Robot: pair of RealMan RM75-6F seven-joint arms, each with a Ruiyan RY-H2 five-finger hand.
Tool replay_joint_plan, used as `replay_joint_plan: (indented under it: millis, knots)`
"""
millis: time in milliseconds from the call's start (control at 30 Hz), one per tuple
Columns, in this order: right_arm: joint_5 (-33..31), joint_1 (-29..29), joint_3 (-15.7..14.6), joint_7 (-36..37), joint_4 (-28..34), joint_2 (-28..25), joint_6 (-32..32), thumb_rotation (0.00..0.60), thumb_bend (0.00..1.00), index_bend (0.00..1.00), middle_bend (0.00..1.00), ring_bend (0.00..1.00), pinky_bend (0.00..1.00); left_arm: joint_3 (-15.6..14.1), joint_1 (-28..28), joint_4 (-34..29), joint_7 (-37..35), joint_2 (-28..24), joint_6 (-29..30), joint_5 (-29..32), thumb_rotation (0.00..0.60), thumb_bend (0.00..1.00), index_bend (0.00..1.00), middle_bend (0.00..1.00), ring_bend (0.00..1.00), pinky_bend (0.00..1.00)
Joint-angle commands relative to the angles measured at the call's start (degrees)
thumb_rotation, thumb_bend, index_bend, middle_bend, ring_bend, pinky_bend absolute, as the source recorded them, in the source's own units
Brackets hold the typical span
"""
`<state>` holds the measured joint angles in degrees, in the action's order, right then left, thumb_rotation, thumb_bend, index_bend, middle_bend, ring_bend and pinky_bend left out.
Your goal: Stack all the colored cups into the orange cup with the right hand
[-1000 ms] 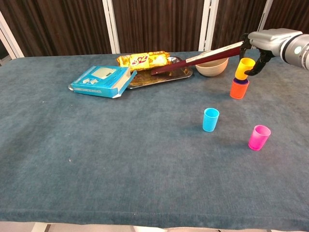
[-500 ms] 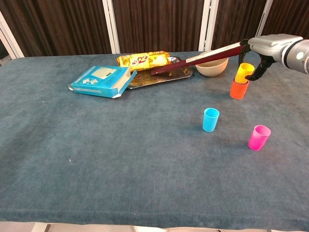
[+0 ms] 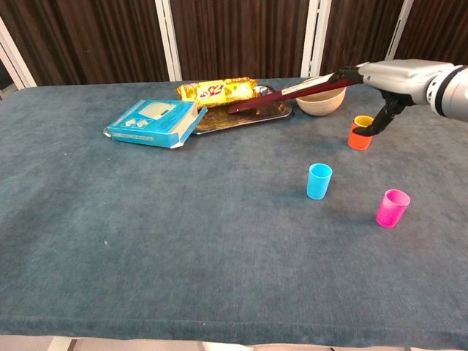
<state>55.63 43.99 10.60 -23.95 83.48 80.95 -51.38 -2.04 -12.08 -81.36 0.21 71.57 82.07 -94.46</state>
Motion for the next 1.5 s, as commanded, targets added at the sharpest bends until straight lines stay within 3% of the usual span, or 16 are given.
replay_joint_plan:
  millis: [33,667,1267,1500]
  knots:
    - [7.24,-2.48,-4.24,2.5,8.28,-3.3,-0.78,0.6,0.43,0.16,0.0,0.0,0.0,-0.13,0.01,-0.1,0.18,0.05,0.12,-0.25,0.6,0.48,0.0,0.01,0.04,0.17]
    - [0.52,1.38,-5.47,-6.09,1.35,5.32,2.0,0.6,0.43,0.43,0.0,0.0,0.0,-0.12,0.47,-0.19,-1.16,-0.8,1.44,-0.63,0.6,0.48,0.0,0.01,0.04,0.17]
    - [-1.0,2.05,-5.1,-6.69,-0.63,7.8,0.98,0.6,0.49,0.59,0.03,0.0,0.0,-0.12,0.71,-0.22,-1.49,-1.07,1.99,-0.87,0.6,0.48,0.0,0.01,0.04,0.17]
    - [-0.92,1.53,-3.49,-5.36,1.11,5.65,-1.02,0.6,0.5,0.6,0.03,0.0,0.0,-0.17,0.75,-0.22,-1.52,-1.14,2.0,-0.92,0.6,0.48,0.0,0.01,0.04,0.17]
